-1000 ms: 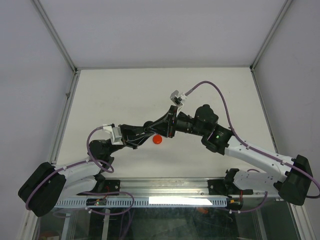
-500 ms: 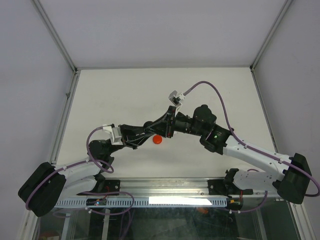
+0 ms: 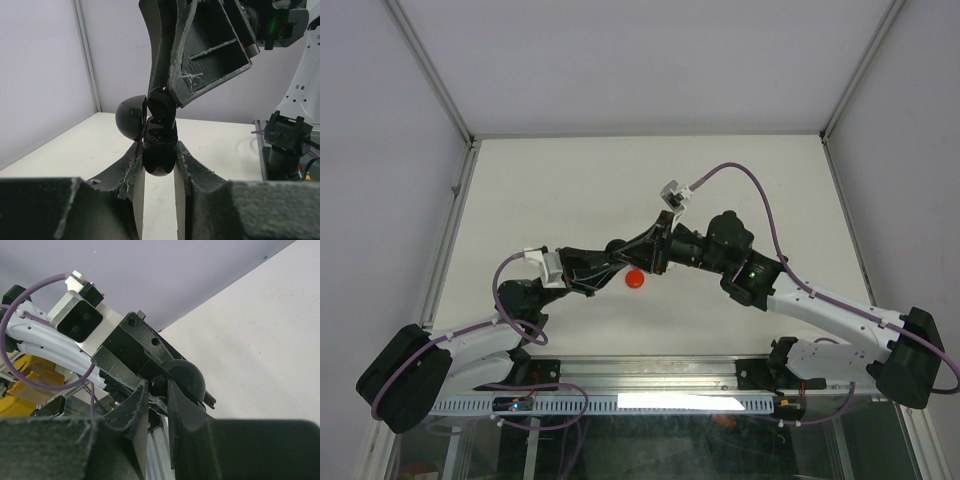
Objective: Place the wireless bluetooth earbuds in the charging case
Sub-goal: Place the earbud in the charging case, then adjust the earbud at the center of the board.
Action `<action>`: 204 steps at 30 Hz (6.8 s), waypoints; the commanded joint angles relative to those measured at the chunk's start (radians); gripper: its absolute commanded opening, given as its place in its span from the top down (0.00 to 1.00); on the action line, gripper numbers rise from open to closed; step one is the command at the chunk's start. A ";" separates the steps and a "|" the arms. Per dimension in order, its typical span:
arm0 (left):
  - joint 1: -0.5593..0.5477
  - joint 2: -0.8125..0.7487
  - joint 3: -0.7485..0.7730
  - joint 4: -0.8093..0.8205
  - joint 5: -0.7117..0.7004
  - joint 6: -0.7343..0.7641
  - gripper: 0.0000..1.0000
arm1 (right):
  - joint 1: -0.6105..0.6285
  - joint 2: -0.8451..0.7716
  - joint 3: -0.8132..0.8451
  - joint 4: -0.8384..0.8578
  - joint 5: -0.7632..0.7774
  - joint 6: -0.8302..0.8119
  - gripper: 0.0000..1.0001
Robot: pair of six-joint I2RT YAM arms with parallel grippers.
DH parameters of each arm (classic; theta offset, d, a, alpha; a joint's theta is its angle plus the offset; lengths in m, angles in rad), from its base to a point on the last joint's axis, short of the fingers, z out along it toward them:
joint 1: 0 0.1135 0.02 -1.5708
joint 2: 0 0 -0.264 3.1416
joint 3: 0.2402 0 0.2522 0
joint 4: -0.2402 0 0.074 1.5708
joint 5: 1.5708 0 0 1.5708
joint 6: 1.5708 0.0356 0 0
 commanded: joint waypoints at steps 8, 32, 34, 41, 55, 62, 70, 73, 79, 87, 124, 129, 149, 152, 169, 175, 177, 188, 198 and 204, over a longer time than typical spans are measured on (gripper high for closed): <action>0.006 -0.018 0.000 0.092 -0.059 -0.013 0.95 | 0.002 -0.008 -0.002 -0.042 0.088 0.013 0.86; 0.007 0.015 0.025 -0.086 -0.007 0.028 0.95 | 0.007 0.045 0.202 -0.369 0.125 -0.090 0.68; 0.008 0.019 0.026 -0.082 -0.004 0.025 0.95 | 0.007 0.050 0.215 -0.386 0.114 -0.092 0.68; 0.007 0.016 0.032 -0.089 0.002 0.010 0.95 | 0.008 0.076 0.263 -0.456 0.081 -0.112 0.68; 0.007 0.047 0.049 -0.053 0.175 -0.052 0.96 | 0.013 0.116 0.328 -0.551 -0.037 -0.232 0.70; 0.008 0.073 0.074 -0.025 0.271 -0.102 0.96 | 0.013 0.112 0.330 -0.574 -0.105 -0.317 0.72; 0.007 0.087 0.078 0.021 0.324 -0.149 0.96 | 0.012 0.129 0.344 -0.598 -0.178 -0.395 0.71; 0.007 0.085 0.082 0.020 0.343 -0.153 0.96 | 0.013 0.129 0.350 -0.608 -0.192 -0.414 0.67; 0.008 0.087 0.079 0.012 0.343 -0.151 0.96 | 0.012 0.123 0.364 -0.606 -0.188 -0.431 0.63; 0.007 0.073 0.052 0.013 0.302 -0.145 0.96 | 0.012 0.091 0.362 -0.590 -0.113 -0.432 0.52; 0.007 -0.132 -0.123 -0.214 -0.197 -0.033 0.98 | -0.623 0.056 0.153 -0.895 0.441 -0.268 0.31; 0.007 -0.147 -0.123 -0.239 -0.194 -0.040 0.98 | -0.805 0.129 0.125 -0.892 0.466 -0.174 0.31; 0.007 -0.111 -0.123 -0.257 -0.203 -0.056 0.98 | -1.051 0.359 0.047 -0.800 0.537 0.167 0.37; 0.007 -0.099 -0.120 -0.257 -0.200 -0.056 0.98 | -1.076 0.396 0.039 -0.772 0.515 0.187 0.38; 0.008 -0.039 -0.102 -0.234 -0.182 -0.082 0.98 | -1.123 0.522 0.101 -0.710 0.423 0.132 0.53; 0.007 -0.035 -0.098 -0.236 -0.176 -0.085 0.98 | -1.116 0.567 0.149 -0.741 0.362 0.050 0.55; 0.007 -0.031 -0.096 -0.237 -0.174 -0.086 0.98 | -1.106 0.580 0.161 -0.752 0.347 0.024 0.56; 0.007 -0.013 -0.088 -0.231 -0.158 -0.099 0.98 | -1.017 0.626 0.228 -0.833 0.396 -0.086 0.59; 0.007 0.000 -0.091 -0.226 -0.158 -0.097 0.98 | -0.960 0.692 0.306 -0.876 0.480 -0.144 0.67; 0.007 0.001 -0.092 -0.226 -0.156 -0.102 0.98 | -0.940 0.688 0.330 -0.874 0.427 -0.184 0.65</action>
